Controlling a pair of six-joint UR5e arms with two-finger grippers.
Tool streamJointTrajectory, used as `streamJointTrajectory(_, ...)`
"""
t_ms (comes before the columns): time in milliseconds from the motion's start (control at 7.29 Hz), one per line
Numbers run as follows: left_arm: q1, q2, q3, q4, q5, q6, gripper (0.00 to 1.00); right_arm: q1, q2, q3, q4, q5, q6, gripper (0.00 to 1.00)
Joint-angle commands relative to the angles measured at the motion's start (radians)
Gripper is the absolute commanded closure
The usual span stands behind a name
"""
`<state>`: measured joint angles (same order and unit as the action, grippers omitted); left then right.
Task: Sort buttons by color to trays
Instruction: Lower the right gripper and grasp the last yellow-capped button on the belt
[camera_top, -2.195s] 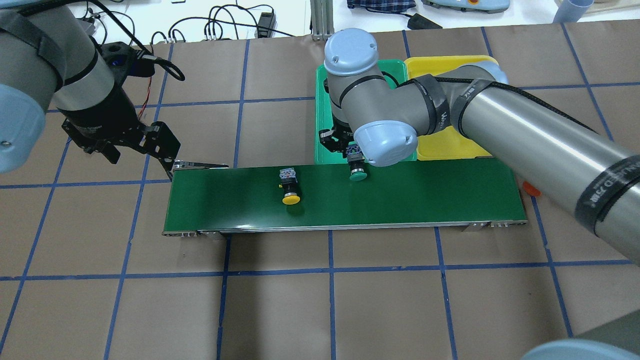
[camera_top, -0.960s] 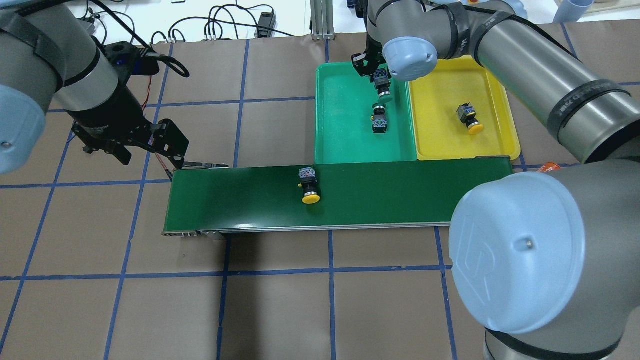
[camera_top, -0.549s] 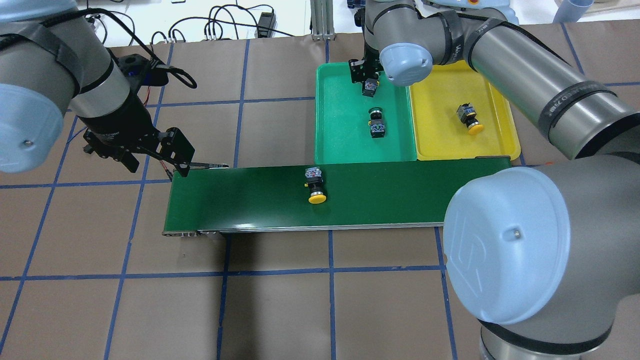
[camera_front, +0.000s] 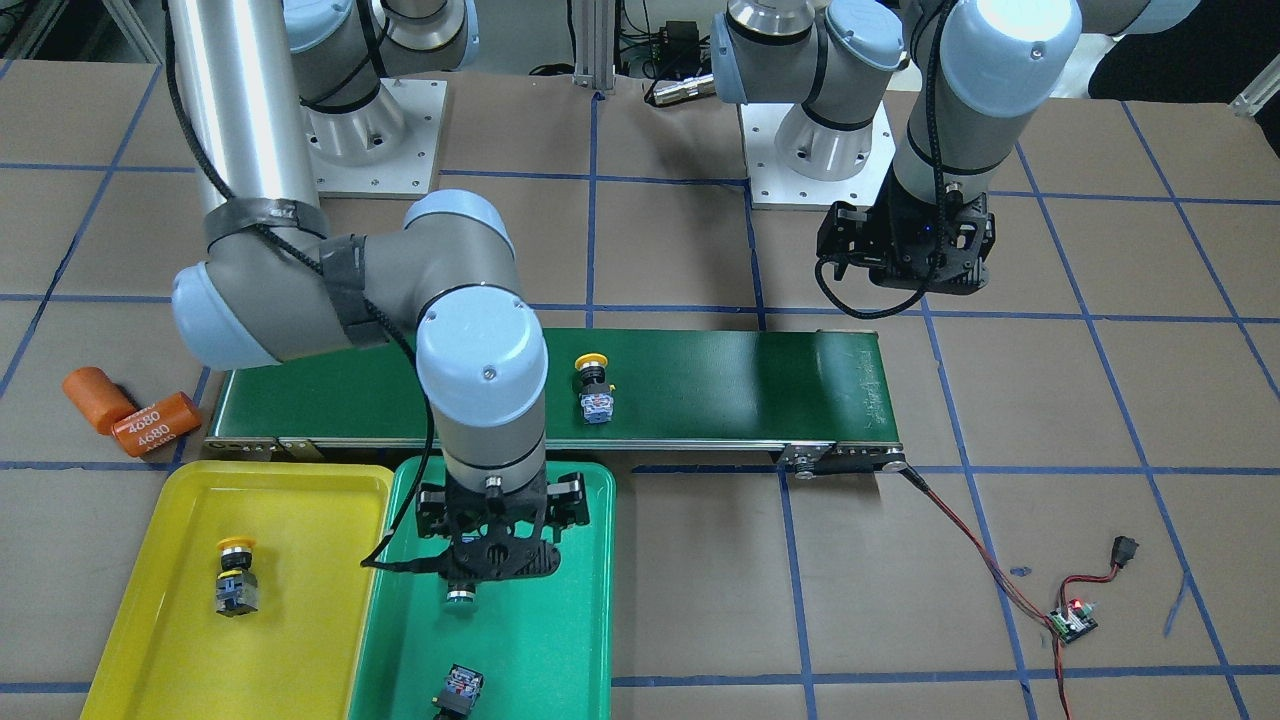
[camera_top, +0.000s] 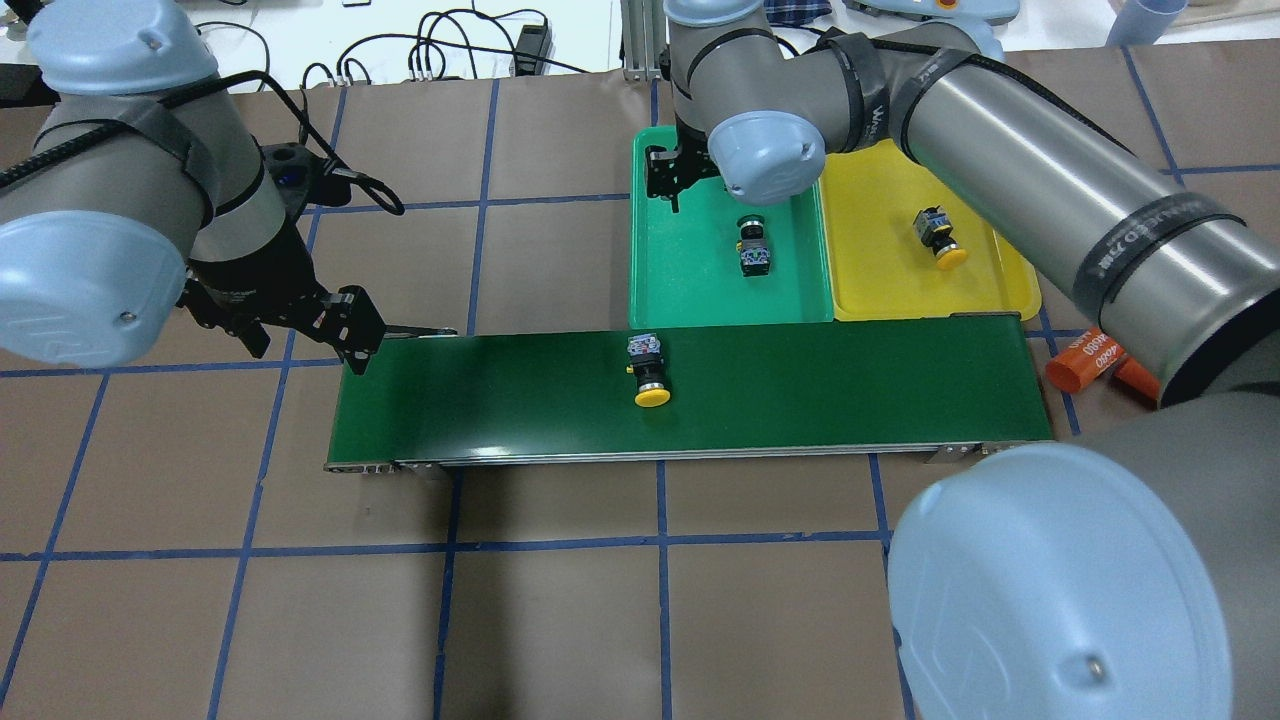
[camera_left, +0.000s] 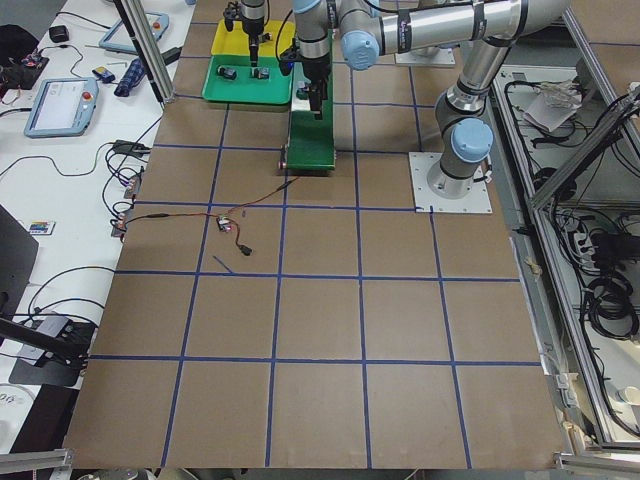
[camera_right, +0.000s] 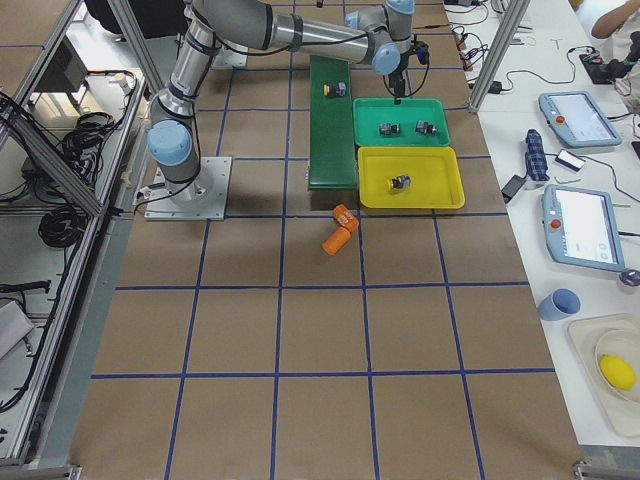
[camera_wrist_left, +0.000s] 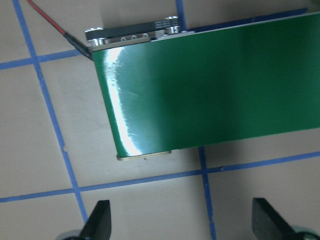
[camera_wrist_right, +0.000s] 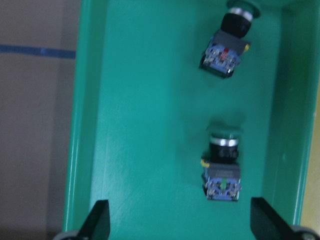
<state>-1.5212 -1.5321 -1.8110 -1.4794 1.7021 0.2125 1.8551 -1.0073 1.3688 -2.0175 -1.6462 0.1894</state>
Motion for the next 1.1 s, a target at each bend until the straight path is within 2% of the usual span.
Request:
streamJointTrajectory(0,-0.017,0.019,0.007,0.059,-0.022,-0.008,0.0,0.064,-0.109,0.201,-0.007,0.005,0.089,0.0)
streamJointTrajectory(137,-0.017,0.012,0.005,0.065,-0.022,-0.009,0.0,0.073,-0.173,0.29,-0.009,0.017,0.096,0.04)
streamJointTrajectory(412,-0.017,0.0,0.004,0.065,-0.022,-0.012,0.0,0.075,-0.31,0.428,-0.007,0.017,0.096,0.04)
streamJointTrajectory(549,-0.017,0.001,0.004,0.065,-0.041,-0.012,0.0,0.075,-0.335,0.485,-0.023,0.019,0.096,0.04)
streamJointTrajectory(686,-0.017,0.001,0.005,0.065,-0.057,-0.013,0.0,0.076,-0.333,0.516,-0.07,0.02,0.097,0.04)
streamJointTrajectory(823,-0.017,0.001,0.001,0.065,-0.058,-0.012,0.0,0.076,-0.324,0.523,-0.098,0.063,0.107,0.06)
streamJointTrajectory(960,-0.017,0.004,0.002,0.065,-0.056,-0.012,0.0,0.076,-0.306,0.509,-0.121,0.069,0.107,0.06)
